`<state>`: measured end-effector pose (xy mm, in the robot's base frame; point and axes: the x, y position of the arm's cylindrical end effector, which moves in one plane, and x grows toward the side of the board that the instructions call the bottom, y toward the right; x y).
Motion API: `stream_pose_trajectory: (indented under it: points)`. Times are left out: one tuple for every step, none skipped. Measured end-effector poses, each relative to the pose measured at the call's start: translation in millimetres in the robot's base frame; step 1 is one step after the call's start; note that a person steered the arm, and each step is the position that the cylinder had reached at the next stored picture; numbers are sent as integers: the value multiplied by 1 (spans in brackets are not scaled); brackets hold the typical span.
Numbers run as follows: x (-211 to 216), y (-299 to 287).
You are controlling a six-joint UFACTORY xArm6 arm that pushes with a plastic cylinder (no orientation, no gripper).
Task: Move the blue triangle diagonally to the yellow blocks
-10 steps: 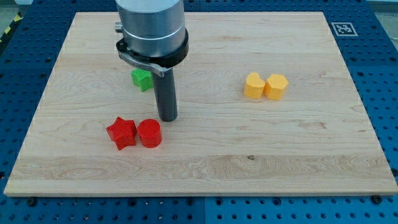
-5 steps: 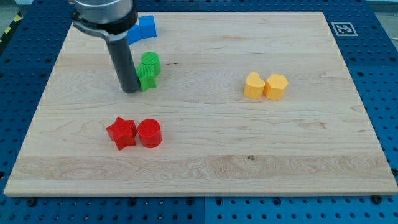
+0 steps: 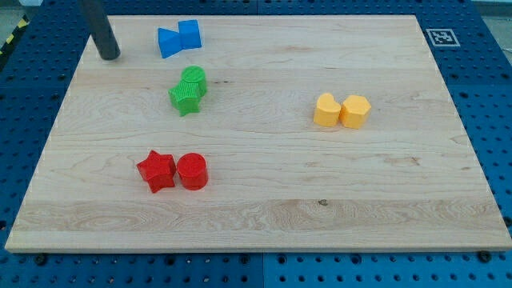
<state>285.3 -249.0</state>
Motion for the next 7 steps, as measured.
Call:
stream_pose_trajectory:
  points:
    - [-18,18]
    - [-22,50]
    - [-22,112]
    - [-17,160]
    - [-9,149]
    - [-9,116]
    - [30,152]
